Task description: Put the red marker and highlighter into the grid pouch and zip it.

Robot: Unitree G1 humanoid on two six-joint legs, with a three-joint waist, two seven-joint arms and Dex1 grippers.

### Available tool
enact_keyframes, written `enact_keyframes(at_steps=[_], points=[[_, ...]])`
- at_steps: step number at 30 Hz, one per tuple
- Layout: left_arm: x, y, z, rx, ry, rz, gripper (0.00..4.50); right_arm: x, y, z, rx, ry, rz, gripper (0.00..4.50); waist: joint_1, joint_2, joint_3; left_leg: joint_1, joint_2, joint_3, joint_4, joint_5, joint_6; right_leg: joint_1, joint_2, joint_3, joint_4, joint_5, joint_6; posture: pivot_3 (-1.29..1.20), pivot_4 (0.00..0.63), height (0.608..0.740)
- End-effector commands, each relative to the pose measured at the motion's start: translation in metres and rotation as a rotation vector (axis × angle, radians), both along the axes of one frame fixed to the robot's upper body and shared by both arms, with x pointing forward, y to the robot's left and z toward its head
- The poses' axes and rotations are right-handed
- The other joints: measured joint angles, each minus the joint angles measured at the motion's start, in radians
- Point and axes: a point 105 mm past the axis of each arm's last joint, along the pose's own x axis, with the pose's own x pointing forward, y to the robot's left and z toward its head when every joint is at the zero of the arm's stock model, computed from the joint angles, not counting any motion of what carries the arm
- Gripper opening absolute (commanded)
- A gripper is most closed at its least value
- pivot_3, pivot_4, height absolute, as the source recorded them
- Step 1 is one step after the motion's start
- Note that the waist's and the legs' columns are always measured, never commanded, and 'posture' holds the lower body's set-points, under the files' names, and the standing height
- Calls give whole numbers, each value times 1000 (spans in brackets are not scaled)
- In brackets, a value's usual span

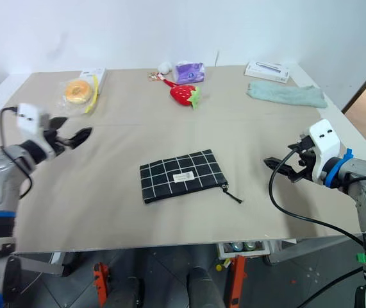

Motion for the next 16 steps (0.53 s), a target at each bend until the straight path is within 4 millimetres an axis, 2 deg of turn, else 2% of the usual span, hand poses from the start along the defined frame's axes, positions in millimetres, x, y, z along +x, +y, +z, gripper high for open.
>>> enact_keyframes(at_steps=[1,3,5,11,16], points=[[-15,9,3,30,15,7,4449,1,-5,17,34,-43,2,4500,1,0,0,0,0,0,0,0,-1,0,0,0,0,0,0,0,150,740],[-26,6,-13,92,85,-46,4449,4,-4,16,47,-43,12,4500,3,-1,0,1,0,0,0,0,-1,1,0,0,0,0,0,0,150,740],[-34,-1,-19,111,128,-102,4449,7,-3,18,56,-51,19,4500,4,-1,1,1,0,0,-1,0,-1,0,0,0,0,0,-1,0,150,740],[-37,0,-16,144,138,-122,4449,11,-1,18,46,-58,38,4500,6,-2,1,0,1,0,-1,0,-1,0,0,-1,0,0,-1,0,150,740],[-40,-10,-11,146,135,-183,4449,12,-1,15,48,-66,39,4500,6,-2,1,0,1,0,-1,0,-1,0,0,-1,0,-1,-1,0,150,740]])
